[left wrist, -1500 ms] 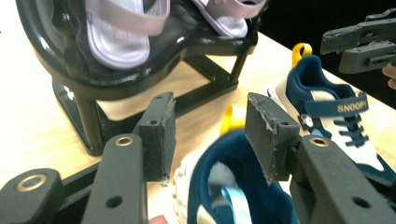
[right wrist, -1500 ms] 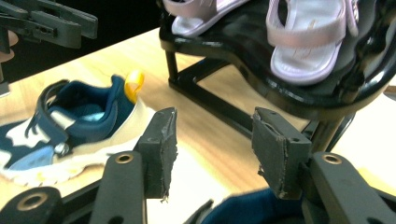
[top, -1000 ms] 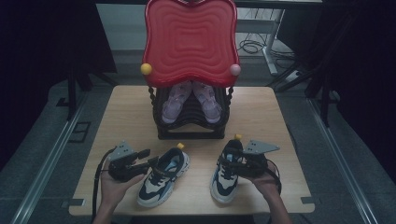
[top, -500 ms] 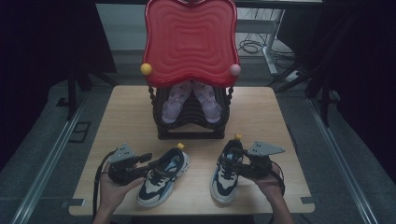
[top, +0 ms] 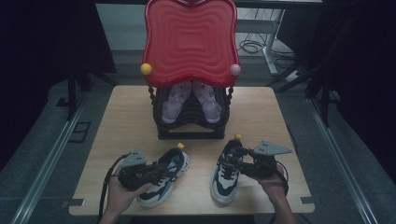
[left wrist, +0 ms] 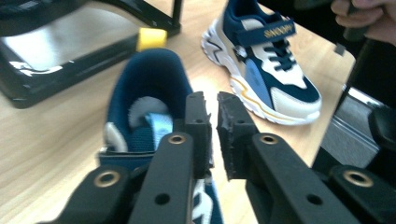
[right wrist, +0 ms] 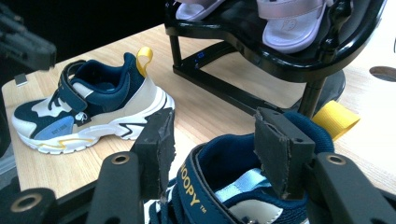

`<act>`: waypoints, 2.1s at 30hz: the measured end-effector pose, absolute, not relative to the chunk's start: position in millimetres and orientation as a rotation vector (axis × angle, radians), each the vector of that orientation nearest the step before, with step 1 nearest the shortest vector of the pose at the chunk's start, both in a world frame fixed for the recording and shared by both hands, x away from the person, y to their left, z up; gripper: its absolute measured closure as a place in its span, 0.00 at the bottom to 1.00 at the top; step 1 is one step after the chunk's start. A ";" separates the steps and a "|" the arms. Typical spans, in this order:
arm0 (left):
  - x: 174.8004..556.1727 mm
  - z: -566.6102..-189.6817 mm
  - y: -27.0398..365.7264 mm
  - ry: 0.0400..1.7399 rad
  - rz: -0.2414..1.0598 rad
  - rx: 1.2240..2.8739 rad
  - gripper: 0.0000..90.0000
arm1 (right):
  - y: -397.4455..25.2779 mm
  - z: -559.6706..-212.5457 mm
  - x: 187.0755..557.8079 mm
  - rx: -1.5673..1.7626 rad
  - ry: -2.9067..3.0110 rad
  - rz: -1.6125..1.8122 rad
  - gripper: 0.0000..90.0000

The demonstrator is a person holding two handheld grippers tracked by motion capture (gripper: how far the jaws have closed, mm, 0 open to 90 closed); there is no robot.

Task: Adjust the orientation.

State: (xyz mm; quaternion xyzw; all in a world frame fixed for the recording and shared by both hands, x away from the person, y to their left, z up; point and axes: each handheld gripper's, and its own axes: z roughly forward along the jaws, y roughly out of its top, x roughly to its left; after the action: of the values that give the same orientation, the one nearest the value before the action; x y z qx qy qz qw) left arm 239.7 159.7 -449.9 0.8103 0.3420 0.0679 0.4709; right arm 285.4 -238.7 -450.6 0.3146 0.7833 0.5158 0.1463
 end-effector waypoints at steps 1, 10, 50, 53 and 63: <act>239.2 -450.1 158.3 0.833 0.161 1.994 0.96 | -239.2 -450.4 285.8 0.906 2.250 1.486 0.54; 239.0 -463.0 139.7 0.839 0.129 2.075 1.00 | -240.1 -449.9 288.3 0.951 2.235 1.501 0.54; 210.6 -496.4 161.8 0.976 0.101 2.121 1.00 | -233.7 -453.0 289.0 0.951 2.238 1.472 0.54; 211.4 -496.9 162.8 0.980 0.097 2.119 1.00 | -234.5 -453.2 289.0 0.956 2.234 1.472 0.54; 212.2 -495.9 171.0 1.014 0.116 2.115 1.00 | -236.5 -453.1 289.0 0.977 2.224 1.468 0.54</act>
State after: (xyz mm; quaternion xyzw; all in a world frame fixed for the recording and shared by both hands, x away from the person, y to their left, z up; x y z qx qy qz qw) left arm 212.2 171.0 -495.9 0.8307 0.3984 0.0455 0.3863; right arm 289.0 -236.5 -453.1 0.3404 0.7744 0.5114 0.1511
